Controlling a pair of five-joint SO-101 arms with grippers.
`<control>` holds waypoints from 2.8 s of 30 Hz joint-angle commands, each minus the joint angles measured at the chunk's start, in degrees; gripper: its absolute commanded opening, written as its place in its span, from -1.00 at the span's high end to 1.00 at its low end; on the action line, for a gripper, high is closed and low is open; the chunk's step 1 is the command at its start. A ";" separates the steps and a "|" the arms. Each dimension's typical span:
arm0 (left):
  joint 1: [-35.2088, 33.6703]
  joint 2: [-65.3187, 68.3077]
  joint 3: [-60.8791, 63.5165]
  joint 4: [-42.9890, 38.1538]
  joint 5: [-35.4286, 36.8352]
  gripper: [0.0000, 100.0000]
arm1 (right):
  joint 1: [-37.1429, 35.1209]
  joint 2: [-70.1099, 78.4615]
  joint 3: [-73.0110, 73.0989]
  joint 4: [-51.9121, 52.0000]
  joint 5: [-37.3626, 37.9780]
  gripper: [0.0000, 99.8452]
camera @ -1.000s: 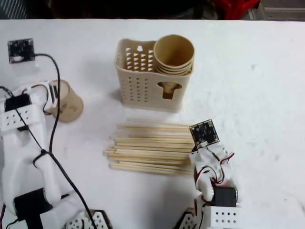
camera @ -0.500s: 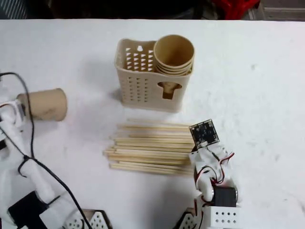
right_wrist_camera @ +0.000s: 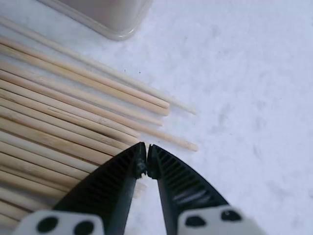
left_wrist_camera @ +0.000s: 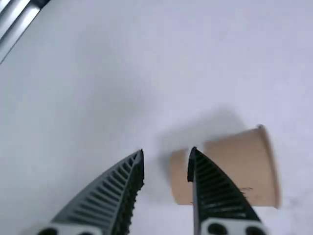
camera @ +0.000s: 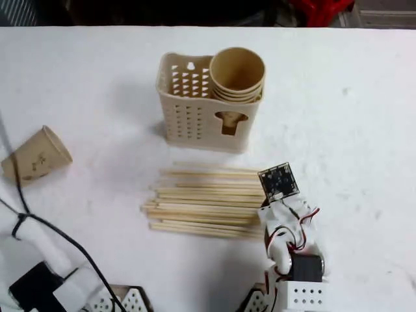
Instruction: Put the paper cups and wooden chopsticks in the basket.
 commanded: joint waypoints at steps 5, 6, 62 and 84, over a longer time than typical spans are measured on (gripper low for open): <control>20.35 -0.48 -9.58 12.22 -0.18 0.67 | -0.31 -0.04 0.53 -0.84 0.44 0.96; 21.32 0.31 -9.49 12.31 -0.18 0.67 | -0.22 -0.04 0.53 -0.84 0.44 0.96; -4.97 44.70 -38.51 24.26 -22.33 0.67 | -0.22 -0.04 0.53 -0.84 0.44 0.96; -5.41 44.70 -55.91 38.33 -24.53 0.96 | -0.22 -0.04 0.53 -0.84 0.44 0.96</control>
